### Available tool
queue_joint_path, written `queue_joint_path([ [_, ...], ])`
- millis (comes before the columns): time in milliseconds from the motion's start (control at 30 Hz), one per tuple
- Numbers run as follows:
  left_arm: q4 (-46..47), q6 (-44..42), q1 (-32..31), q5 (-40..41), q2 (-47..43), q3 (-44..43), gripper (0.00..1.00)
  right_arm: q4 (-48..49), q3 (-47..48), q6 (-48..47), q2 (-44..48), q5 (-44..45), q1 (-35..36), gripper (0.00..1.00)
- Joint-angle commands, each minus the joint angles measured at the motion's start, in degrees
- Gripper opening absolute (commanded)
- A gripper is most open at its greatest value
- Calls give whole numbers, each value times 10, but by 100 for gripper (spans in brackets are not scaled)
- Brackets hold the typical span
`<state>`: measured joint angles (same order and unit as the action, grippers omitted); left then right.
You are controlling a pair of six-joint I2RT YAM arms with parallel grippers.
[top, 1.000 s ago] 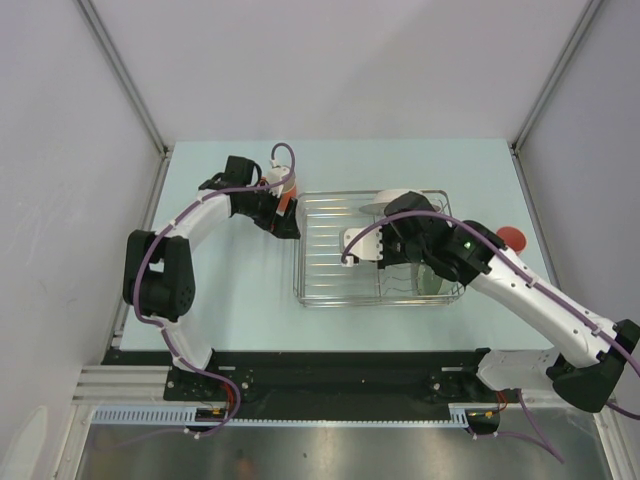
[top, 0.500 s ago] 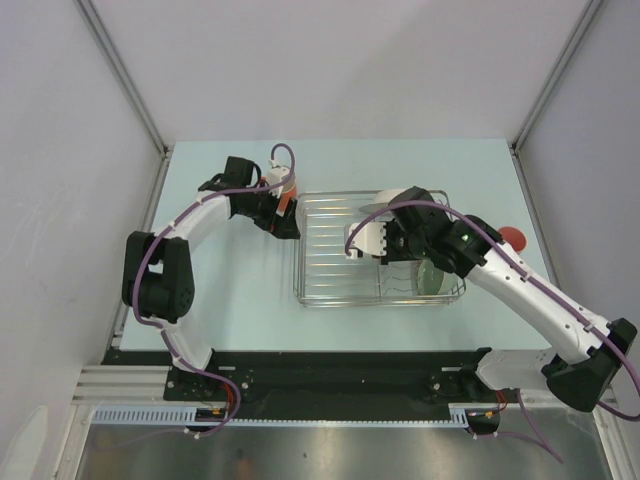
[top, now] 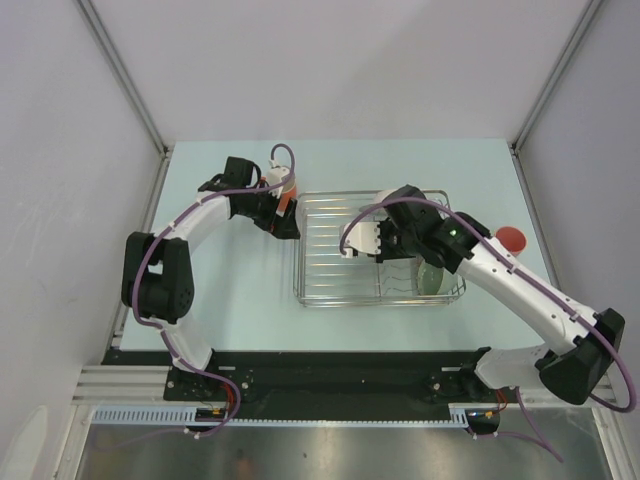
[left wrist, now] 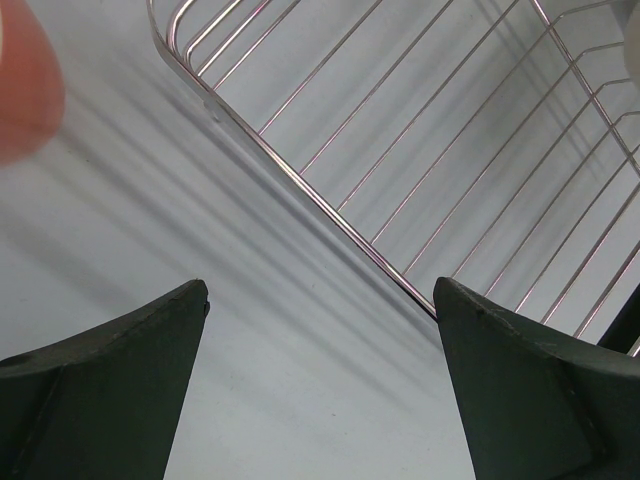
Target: Load the mixed dishes into the dish rack
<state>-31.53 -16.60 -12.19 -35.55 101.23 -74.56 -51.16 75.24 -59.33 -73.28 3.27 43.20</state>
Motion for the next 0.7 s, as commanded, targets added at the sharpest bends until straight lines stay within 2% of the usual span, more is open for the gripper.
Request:
queue_joint_path([
  [0, -41, -54, 9, 77, -2, 27, 100, 63, 9, -34, -16, 28, -18, 0],
  [300, -41, -61, 12, 74, -1, 29, 100, 89, 2, -28, -56, -2, -71, 0],
  [633, -32, -69, 17, 74, 0, 43, 99, 71, -7, 8, -79, -6, -66, 0],
  [667, -33, -69, 18, 77, 0, 44, 100, 71, -10, 18, -80, -5, -65, 3],
])
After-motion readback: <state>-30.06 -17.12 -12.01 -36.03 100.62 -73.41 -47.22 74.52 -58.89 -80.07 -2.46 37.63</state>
